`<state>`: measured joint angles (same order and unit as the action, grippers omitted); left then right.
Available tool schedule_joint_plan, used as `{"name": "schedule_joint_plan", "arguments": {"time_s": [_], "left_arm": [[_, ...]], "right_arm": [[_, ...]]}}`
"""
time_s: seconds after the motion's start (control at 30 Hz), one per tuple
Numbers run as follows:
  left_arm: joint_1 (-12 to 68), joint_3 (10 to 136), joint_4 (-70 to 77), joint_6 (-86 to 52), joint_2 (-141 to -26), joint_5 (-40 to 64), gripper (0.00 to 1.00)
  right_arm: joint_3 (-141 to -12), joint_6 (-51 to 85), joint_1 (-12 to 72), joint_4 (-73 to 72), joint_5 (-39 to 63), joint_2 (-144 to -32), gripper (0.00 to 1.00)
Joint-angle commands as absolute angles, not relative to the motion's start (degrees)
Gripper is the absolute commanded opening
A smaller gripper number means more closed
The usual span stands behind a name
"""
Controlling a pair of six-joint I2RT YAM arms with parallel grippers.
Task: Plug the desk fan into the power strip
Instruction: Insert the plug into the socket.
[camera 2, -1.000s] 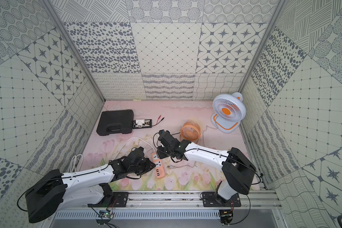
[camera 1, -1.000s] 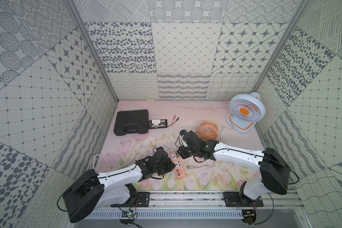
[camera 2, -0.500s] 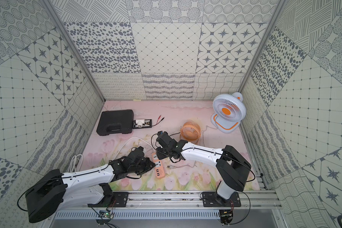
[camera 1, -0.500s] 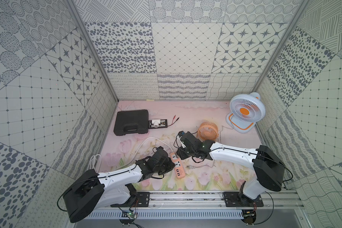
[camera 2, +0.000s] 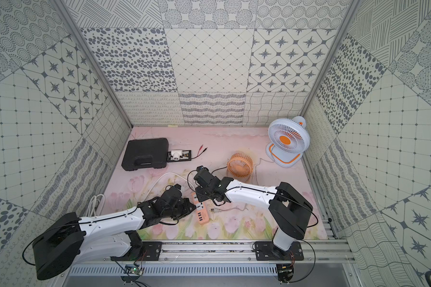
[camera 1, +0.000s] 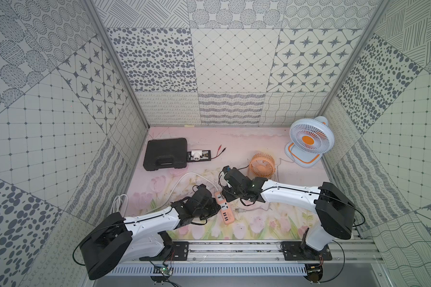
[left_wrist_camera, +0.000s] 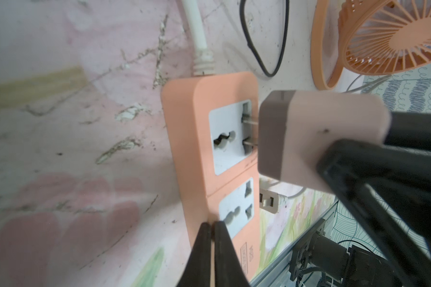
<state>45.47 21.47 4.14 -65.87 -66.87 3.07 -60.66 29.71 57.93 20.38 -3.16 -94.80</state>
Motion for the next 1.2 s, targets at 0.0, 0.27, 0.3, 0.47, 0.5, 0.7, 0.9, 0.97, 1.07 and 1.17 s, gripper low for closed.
{"name": "schedule_joint_plan", "arguments": {"time_s": [0.0, 0.27, 0.3, 0.47, 0.5, 0.7, 0.9, 0.97, 1.07, 1.17], "left_arm": [[45.1, 20.6, 1.3, -65.7, -67.5, 0.3, 0.1], [45.1, 20.2, 2.1, -65.1, -65.3, 0.8, 0.12], [45.1, 20.3, 2.1, -64.9, -64.8, 0.8, 0.12], [45.1, 21.8, 4.1, -63.7, -65.1, 2.8, 0.22], [45.1, 21.9, 4.9, -63.8, -65.5, 3.3, 0.24], [45.1, 22.3, 7.1, -65.1, -67.6, 3.9, 0.27], [45.1, 21.6, 7.6, -66.2, -69.4, 3.5, 0.26], [45.1, 21.6, 7.2, -66.3, -69.8, 3.4, 0.26], [45.1, 21.4, 6.5, -66.6, -69.8, 2.7, 0.25], [45.1, 21.2, 5.1, -66.8, -69.7, 1.7, 0.25]], "right_arm": [[-62.1, 28.9, 59.0, 20.7, -4.5, -96.4, 0.0], [-63.5, 28.9, 61.2, 22.4, -6.4, -99.0, 0.0], [-63.7, 28.9, 61.4, 22.6, -6.5, -99.3, 0.0], [-63.4, 29.5, 61.8, 22.7, -7.9, -99.7, 0.0], [-63.5, 29.5, 61.9, 22.7, -8.0, -99.8, 0.0], [-63.9, 29.3, 62.3, 22.8, -8.5, -100.0, 0.0], [-64.3, 29.5, 62.3, 22.8, -8.5, -100.3, 0.0], [-64.4, 29.6, 62.3, 22.8, -8.6, -100.2, 0.01], [-64.6, 29.9, 62.3, 22.7, -8.7, -100.2, 0.03], [-65.0, 30.0, 62.4, 22.8, -8.6, -100.2, 0.07]]}}
